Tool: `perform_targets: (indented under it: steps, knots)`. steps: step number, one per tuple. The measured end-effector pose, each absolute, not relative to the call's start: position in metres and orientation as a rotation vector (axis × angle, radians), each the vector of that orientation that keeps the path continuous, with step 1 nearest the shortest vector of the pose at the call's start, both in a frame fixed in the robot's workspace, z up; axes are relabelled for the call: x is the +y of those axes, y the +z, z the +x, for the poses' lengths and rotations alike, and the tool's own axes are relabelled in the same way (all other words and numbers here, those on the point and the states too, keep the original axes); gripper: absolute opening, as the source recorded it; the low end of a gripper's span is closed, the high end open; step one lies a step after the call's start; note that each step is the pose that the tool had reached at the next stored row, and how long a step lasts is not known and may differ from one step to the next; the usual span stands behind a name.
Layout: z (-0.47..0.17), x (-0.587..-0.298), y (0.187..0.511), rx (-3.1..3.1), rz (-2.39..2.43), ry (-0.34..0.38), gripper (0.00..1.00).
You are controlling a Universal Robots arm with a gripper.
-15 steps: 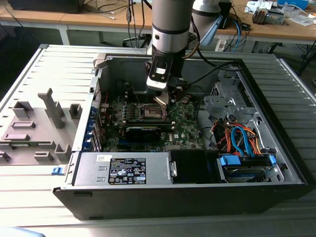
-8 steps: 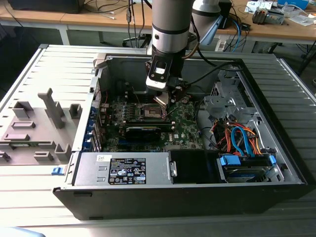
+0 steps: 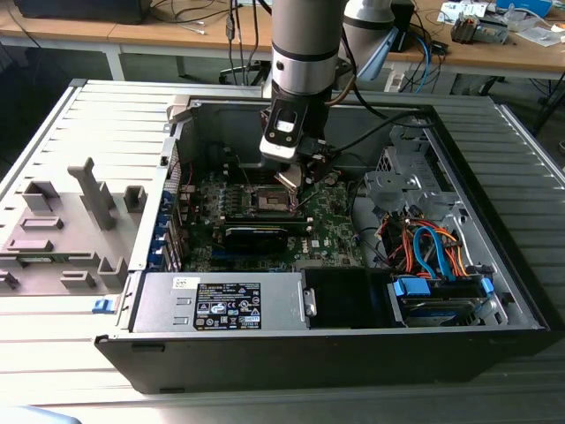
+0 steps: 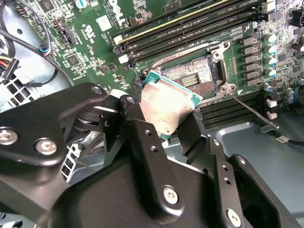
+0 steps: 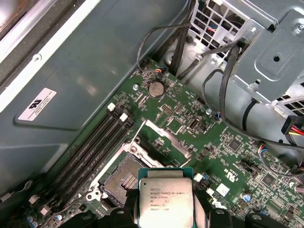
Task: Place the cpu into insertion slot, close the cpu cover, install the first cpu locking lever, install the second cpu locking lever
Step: 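Place the cpu into insertion slot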
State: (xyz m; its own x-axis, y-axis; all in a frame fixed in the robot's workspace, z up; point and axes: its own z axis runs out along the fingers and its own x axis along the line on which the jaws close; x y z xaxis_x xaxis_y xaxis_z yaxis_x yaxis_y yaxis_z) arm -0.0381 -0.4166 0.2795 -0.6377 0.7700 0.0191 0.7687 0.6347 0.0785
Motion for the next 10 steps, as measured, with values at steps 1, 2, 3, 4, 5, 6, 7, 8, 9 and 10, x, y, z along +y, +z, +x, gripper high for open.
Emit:
perform_targets:
  steps: [1,2,3,4,5,6,7,8,9,10]
  knots:
    - [-0.0381,-0.4166,0.2795,2.824,1.333,0.124,0.55]
    - [-0.0381,-0.4166,0.2795,2.822,1.338,0.124,0.55]
    - [-0.0381,-0.4166,0.2795,2.820,1.341,0.124,0.55]
    - [-0.0381,-0.4166,0.2795,2.818,1.345,0.124,0.55]
    - [-0.0381,-0.4166,0.2795,2.817,1.346,0.124,0.55]
    - [-0.0381,-0.4166,0.2795,2.816,1.349,0.124,0.55]
    - [-0.0381,-0.4166,0.2795,2.815,1.351,0.124,0.55]
    - [-0.0381,-0.4166,0.2795,2.814,1.353,0.124,0.55]
    - [-0.0381,-0.4166,0.2795,2.813,1.355,0.124,0.55]
    - [-0.0381,-0.4166,0.2795,2.811,1.359,0.123,0.55]
